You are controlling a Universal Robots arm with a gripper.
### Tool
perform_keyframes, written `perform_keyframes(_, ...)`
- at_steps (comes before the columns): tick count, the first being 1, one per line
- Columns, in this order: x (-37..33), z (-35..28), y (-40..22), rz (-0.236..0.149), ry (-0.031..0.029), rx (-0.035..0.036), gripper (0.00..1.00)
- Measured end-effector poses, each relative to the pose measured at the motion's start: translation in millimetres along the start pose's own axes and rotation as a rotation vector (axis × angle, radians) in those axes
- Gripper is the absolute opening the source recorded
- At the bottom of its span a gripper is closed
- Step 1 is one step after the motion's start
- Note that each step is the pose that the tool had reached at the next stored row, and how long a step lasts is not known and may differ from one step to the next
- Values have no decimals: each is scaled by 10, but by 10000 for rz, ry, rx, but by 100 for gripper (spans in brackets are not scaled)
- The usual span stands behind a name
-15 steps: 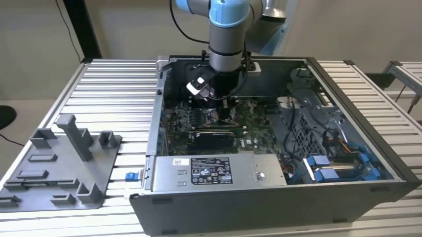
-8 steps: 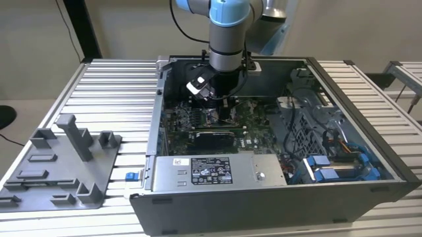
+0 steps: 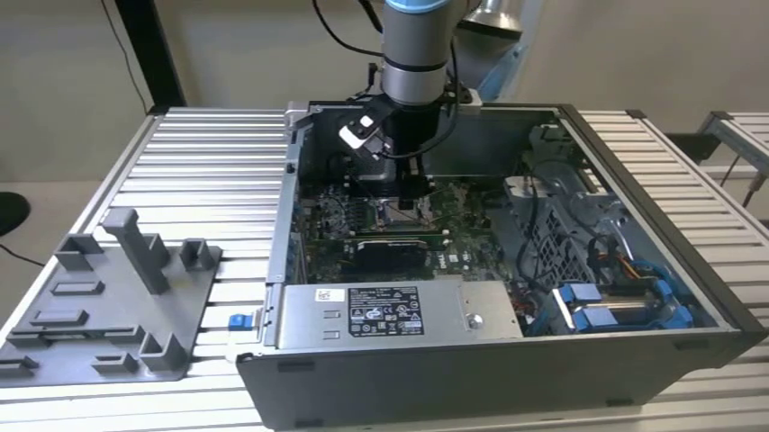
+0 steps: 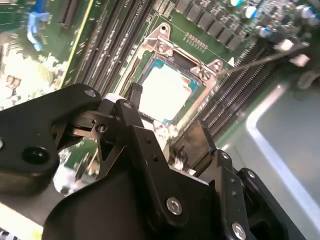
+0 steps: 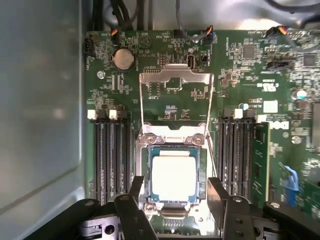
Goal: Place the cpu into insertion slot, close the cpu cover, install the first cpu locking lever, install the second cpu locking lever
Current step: 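Place the cpu into insertion slot, then close the cpu cover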
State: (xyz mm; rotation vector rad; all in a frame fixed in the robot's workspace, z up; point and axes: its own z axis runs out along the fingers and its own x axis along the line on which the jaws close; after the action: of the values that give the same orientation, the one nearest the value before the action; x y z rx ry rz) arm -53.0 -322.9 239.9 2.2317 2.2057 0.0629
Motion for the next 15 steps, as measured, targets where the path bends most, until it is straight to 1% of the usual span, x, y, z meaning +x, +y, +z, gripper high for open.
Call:
perform_keyframes(4, 5, -184, 6, 0, 0, 0, 100)
perform_keyframes(7, 8, -307, 10, -2, 2, 4, 100)
perform_keyframes(8, 8, -320, 10, -1, 0, 6, 100)
perform_keyframes(13, 8, -321, 10, 0, 1, 6, 100)
perform_keyframes(14, 8, -321, 10, 0, 1, 6, 0)
perform_keyframes(15, 8, -321, 10, 0, 1, 5, 0)
